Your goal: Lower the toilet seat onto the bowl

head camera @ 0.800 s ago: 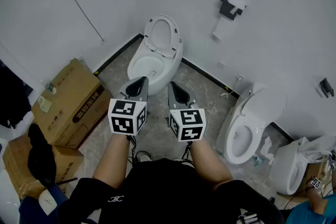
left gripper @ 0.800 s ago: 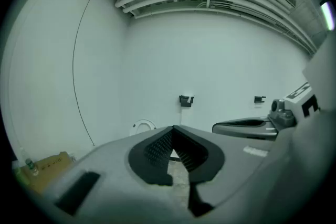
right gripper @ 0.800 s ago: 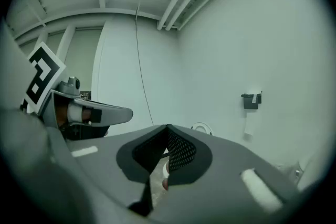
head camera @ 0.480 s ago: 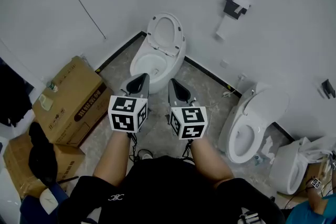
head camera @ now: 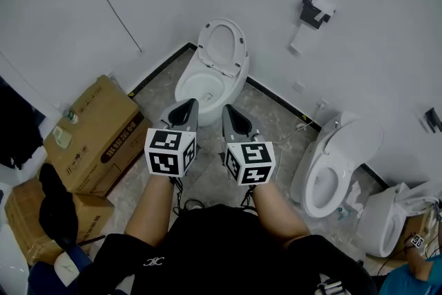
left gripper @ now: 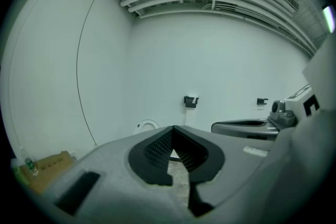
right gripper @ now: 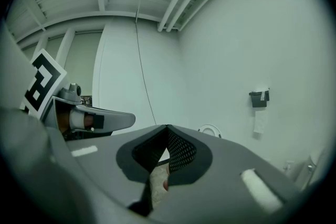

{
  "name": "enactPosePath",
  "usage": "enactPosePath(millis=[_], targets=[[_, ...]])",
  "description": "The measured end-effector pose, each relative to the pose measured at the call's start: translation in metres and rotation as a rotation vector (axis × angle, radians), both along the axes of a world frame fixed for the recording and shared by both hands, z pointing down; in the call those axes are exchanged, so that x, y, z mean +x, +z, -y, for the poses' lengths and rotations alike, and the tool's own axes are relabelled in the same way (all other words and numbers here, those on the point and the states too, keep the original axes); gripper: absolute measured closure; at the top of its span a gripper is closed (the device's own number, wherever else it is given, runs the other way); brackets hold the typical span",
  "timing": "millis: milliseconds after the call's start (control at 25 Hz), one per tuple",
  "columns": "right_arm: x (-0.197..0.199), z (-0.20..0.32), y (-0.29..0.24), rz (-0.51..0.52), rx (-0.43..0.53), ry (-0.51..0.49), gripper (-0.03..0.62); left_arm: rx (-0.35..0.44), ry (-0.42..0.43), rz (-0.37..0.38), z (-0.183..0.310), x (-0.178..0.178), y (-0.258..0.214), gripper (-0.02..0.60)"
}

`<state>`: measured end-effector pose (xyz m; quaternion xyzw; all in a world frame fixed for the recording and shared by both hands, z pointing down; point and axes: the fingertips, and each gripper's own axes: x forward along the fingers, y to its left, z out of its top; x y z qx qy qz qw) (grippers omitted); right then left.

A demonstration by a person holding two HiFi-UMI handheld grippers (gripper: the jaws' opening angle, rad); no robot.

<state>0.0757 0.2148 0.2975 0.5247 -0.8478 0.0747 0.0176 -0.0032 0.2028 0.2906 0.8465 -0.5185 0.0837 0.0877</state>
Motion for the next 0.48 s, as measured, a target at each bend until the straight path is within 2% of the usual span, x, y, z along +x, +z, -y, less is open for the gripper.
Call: enactPosePath(millis=[480], targets=[[-0.052, 0.008, 0.009, -0.011, -0.020, 0.061, 0.585, -0.011, 0.026, -0.029, 0.007, -0.059, 0.011, 0.574]])
